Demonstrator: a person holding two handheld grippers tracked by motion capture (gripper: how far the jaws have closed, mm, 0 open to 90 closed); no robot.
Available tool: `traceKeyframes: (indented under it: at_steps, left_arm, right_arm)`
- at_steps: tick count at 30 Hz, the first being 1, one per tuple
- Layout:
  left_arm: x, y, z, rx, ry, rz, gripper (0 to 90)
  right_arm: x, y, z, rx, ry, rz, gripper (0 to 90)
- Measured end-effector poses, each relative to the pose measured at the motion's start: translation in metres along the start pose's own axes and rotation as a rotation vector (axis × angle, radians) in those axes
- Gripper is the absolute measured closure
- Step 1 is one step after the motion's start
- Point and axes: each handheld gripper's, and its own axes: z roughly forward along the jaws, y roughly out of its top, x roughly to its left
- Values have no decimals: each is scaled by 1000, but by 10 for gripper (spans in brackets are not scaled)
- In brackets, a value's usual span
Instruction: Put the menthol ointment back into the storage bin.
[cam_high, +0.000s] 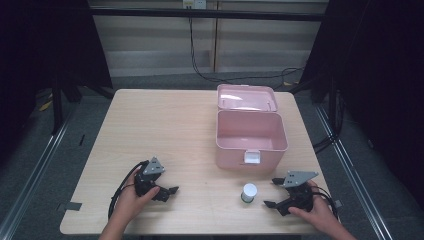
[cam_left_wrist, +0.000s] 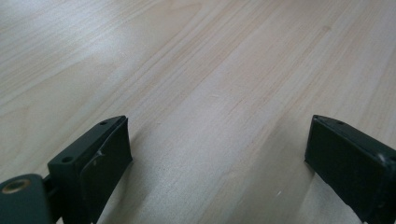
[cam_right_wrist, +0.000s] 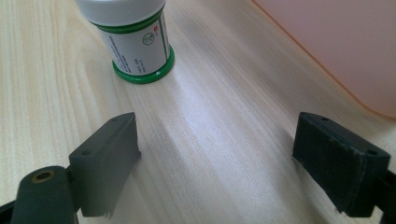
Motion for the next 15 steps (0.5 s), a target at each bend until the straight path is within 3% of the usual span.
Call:
traceKeyframes:
  at_steps: [4, 8, 9, 10, 11, 15]
  left_arm:
    - [0, 0, 0, 0, -1, -1, 64]
    - [0, 0, 0, -2, -1, -3, 64]
    - [0, 0, 0, -2, -1, -3, 64]
    - [0, 0, 0, -1, 0, -2, 64]
    - [0, 0, 0, -1, 0, -2, 64]
    - [0, 0, 0, 0, 0, 0, 64]
  right_arm:
    - [1, 3, 0, 19, -10, 10, 138]
    - [3, 12, -1, 108, -20, 21, 147]
    - [3, 12, -1, 108, -20, 21, 147]
    - [4, 17, -2, 164, -22, 27, 160]
    - [3, 18, -3, 177, -20, 27, 165]
    - [5, 28, -4, 253, 25, 29, 187]
